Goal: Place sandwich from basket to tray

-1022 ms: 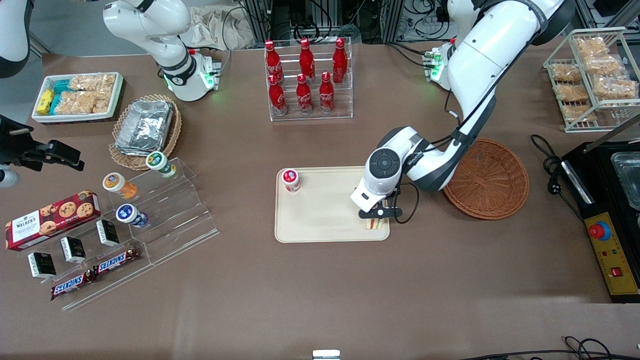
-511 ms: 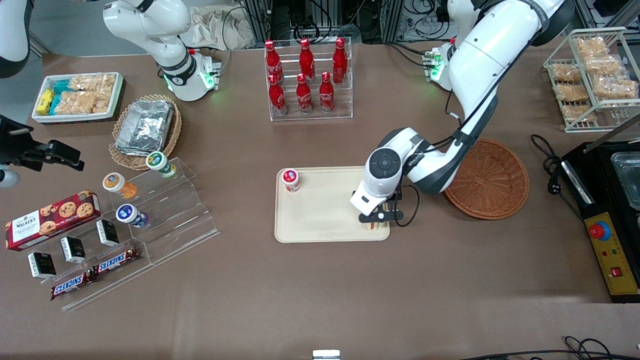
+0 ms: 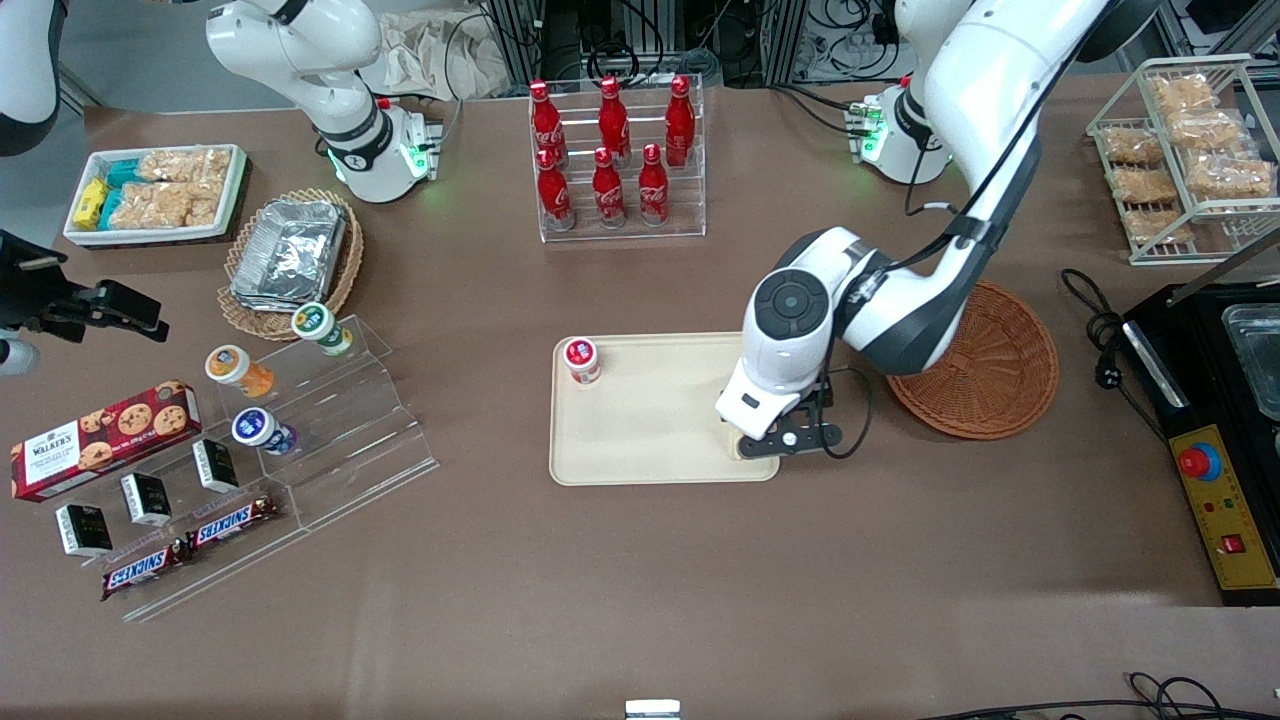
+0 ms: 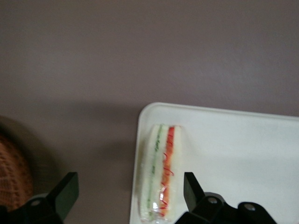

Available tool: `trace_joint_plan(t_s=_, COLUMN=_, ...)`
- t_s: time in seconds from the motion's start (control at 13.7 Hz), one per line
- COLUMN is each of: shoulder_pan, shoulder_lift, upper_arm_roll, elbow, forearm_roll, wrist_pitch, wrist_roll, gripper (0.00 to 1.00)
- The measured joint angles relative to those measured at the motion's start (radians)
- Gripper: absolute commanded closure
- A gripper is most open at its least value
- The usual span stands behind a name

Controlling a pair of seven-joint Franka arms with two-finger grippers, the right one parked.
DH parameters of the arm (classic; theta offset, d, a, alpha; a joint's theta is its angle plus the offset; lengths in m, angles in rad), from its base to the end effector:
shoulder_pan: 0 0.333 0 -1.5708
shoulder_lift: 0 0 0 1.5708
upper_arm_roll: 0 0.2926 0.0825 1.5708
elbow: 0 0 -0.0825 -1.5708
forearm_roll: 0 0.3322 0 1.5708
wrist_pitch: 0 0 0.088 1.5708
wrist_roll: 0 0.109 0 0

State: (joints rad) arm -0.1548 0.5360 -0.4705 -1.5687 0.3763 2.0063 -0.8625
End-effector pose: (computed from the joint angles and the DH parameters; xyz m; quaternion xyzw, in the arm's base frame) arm 0.5441 -0.3124 0.3557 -0.9966 -0.0621 -0.0232 0.0487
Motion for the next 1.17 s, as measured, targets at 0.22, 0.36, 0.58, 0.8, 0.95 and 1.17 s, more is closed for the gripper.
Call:
trace_joint_plan(t_s=0.22, shoulder_pan=0.069, shoulder_lift=-0.035, upper_arm_roll=0.002, elbow=0.032, forearm_roll=0.000, wrist_pitch=-0.020, wrist_roll=0.037, gripper=0.00)
trace_joint_plan(t_s=0.36, shoulder_pan=0.104, shoulder_lift=-0.055, upper_arm_roll=0.002, elbow=0.035, forearm_roll=0.000, wrist_pitch=-0.027, wrist_roll=0.046, gripper=0.00)
trace_joint_plan(t_s=0.58, shoulder_pan=0.120, shoulder_lift=-0.077, upper_arm_roll=0.001, elbow=0.035, forearm_roll=-0.002, wrist_pitch=-0.071, wrist_roll=0.050, gripper=0.00)
trace_joint_plan(t_s=0.8, shoulder_pan=0.177, shoulder_lift=-0.128, upper_arm_roll=0.002, elbow=0.039, forearm_roll=-0.085, wrist_pitch=-0.149, wrist_roll=0.203, gripper=0.01)
trace_joint_plan(t_s=0.95, shoulder_pan=0.266, shoulder_lift=-0.192, upper_arm_roll=0.014, elbow=0.040, forearm_roll=-0.165, wrist_pitch=-0.212, wrist_roll=0.387, gripper=0.00)
trace_joint_plan(t_s=1.17, shoulder_pan=0.300, shoulder_lift=-0.291, upper_arm_roll=0.174, elbow=0.027, forearm_roll=-0.294, wrist_pitch=-0.261, wrist_roll=0.653, gripper=0.00)
